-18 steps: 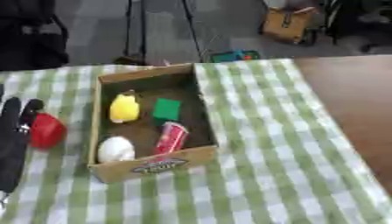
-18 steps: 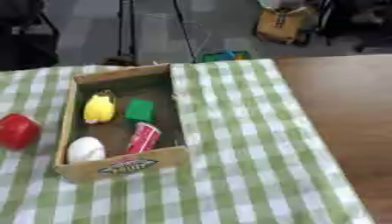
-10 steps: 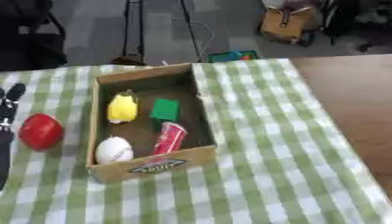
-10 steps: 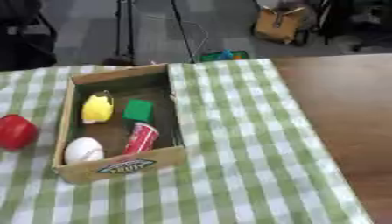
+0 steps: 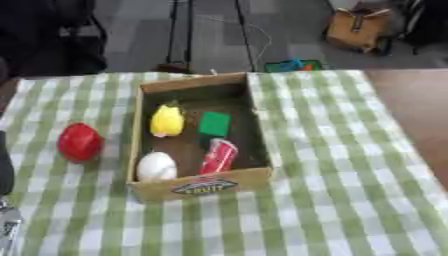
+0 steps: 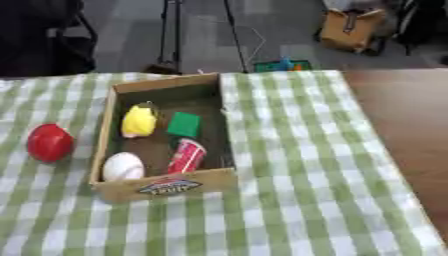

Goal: Pick up objects on the table and place them in the box.

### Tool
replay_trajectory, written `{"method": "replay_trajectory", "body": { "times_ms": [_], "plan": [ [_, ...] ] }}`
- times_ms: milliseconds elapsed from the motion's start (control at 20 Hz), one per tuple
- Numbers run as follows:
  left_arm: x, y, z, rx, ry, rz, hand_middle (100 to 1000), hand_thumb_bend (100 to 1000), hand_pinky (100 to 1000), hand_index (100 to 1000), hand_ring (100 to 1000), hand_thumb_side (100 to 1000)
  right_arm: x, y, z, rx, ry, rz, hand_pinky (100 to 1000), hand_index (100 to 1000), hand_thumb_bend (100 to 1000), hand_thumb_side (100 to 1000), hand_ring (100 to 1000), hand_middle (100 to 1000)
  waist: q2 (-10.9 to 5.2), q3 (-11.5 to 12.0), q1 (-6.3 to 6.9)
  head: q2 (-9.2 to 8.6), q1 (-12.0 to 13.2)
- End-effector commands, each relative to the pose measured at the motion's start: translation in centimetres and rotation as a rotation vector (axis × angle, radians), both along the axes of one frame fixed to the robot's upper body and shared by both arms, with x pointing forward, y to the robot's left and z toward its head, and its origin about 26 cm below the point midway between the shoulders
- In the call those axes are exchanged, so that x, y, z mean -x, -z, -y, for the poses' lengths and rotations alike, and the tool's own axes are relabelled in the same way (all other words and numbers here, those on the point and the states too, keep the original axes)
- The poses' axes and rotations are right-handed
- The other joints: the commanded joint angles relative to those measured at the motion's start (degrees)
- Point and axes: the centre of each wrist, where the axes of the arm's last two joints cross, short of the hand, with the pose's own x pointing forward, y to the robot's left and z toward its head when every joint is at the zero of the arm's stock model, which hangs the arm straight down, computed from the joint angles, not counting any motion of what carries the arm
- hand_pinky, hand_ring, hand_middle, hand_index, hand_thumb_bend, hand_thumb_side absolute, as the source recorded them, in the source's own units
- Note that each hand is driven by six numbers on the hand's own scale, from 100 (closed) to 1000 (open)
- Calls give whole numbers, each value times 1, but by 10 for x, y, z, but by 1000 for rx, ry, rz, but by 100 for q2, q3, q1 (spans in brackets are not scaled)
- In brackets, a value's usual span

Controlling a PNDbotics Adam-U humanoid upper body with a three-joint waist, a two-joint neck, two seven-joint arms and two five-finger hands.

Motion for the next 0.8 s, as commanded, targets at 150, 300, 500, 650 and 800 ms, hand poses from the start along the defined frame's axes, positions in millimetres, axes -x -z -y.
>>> {"method": "replay_trajectory", "body": {
  "times_ms": [150,300,500,650,800],
  "plan": [
    [1,-8,6,-123,-147,65,840,100,983,858,888,862,4,-10,0,27,4,29,628,641,100,343,659,519,-136,-20,-3,-56,157],
    [1,-8,10,-175,-175,73,867,100,1000,891,908,863,4,-10,0,28,4,29,629,641,100,343,659,519,-131,-35,-5,-67,119],
    [1,-8,11,-282,-201,73,922,100,1000,962,971,869,4,-10,0,29,6,28,629,642,100,345,661,520,-117,-45,-5,-100,63],
    [1,-8,10,-359,-237,78,943,100,1000,981,994,868,4,-10,0,30,6,28,629,642,100,345,662,520,-107,-44,-3,-122,43],
    [1,-8,9,-396,-271,90,955,100,1000,989,1000,866,4,-9,1,31,6,27,630,642,100,345,662,520,-104,-44,-2,-142,21]
  ]
}}
